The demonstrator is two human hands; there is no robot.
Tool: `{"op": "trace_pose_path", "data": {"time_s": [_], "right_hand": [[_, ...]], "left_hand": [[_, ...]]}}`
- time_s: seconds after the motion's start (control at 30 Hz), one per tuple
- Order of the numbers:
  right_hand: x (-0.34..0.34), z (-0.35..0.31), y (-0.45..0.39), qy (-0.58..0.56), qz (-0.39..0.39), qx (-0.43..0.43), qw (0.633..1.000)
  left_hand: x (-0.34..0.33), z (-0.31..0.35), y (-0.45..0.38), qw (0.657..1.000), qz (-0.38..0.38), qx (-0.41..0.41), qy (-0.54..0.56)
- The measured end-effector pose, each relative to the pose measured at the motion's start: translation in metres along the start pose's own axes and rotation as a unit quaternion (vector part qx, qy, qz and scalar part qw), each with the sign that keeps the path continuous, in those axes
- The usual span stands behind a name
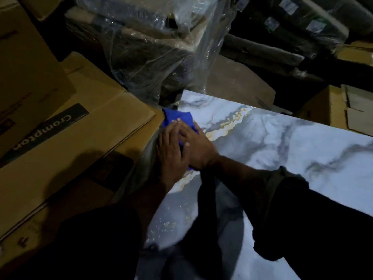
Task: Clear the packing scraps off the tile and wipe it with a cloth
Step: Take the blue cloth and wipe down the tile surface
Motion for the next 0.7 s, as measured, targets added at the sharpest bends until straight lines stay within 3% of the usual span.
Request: {"op": "trace_pose_path", "data": {"time_s": [0.1,0.37,0.47,0.6,0.7], "right_hand": [[-0.015,-0.036,0.029,-0.017,-0.005,-0.021,1.0],[-0.052,-0.155,0.131,-0.134,0.043,-0.022,0.99],[-0.074,-0.203,0.171,-0.127,0.048,-0.037,0.99],[-0.102,-0.248,0.215,-0.079,0.024,-0.13,0.988],[-0.109,-0.254,0.244,-0.1,0.048,-0.206,0.972]], "left_hand": [[0.012,-0.005,0.016,0.999,-0.009,0.026,0.026],[0.037,-0.001,0.118,0.996,-0.077,-0.049,0.018],[0.04,0.015,0.148,0.99,-0.11,-0.076,0.037],[0.033,0.035,0.183,0.977,-0.168,-0.115,0.058],[0.02,0.05,0.207,0.969,-0.205,-0.129,0.052]]}}
Point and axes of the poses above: each hand's wrist, its own y-axis away from the middle knuckle, its own x-axis out of the back of the hand, z = x × y, the point moved 1 cm from there along -y, towards the middle knuckle, and after that the axes turned 15 degrees about -z, right-handed, at the moved point
